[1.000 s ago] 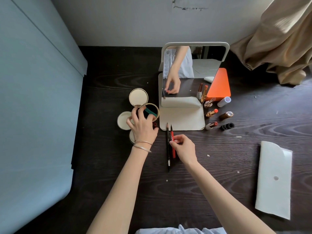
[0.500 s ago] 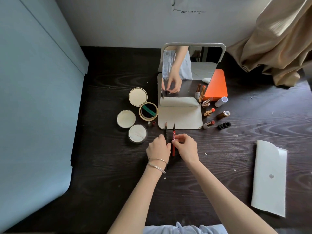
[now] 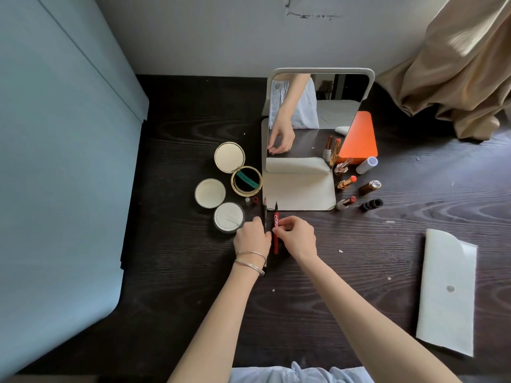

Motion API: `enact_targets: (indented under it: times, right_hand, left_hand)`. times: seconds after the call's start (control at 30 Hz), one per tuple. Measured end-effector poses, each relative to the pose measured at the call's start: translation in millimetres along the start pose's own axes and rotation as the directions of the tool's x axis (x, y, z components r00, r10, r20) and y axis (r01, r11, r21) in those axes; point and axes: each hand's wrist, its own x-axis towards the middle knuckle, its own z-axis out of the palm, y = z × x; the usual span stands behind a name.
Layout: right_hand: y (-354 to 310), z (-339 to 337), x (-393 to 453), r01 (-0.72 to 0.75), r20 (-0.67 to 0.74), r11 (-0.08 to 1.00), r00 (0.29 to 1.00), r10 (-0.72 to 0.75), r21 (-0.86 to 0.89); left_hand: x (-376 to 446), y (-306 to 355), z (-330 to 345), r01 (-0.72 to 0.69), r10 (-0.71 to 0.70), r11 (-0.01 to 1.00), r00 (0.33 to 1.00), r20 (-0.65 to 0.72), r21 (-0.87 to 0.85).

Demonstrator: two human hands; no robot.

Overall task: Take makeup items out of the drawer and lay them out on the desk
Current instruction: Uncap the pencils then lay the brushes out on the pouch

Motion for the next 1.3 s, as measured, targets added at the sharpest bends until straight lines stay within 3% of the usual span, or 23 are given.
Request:
enact_targets:
  times: [1.3]
  right_hand:
    - [0.1,4.5,1.9,0.062,-0.034,0.996,0.997,-0.064,-0.063]
  left_hand:
    - [1.6,-7.9,4.4,0.009,-0.016,0.986,0.999,-0.041,-0.167]
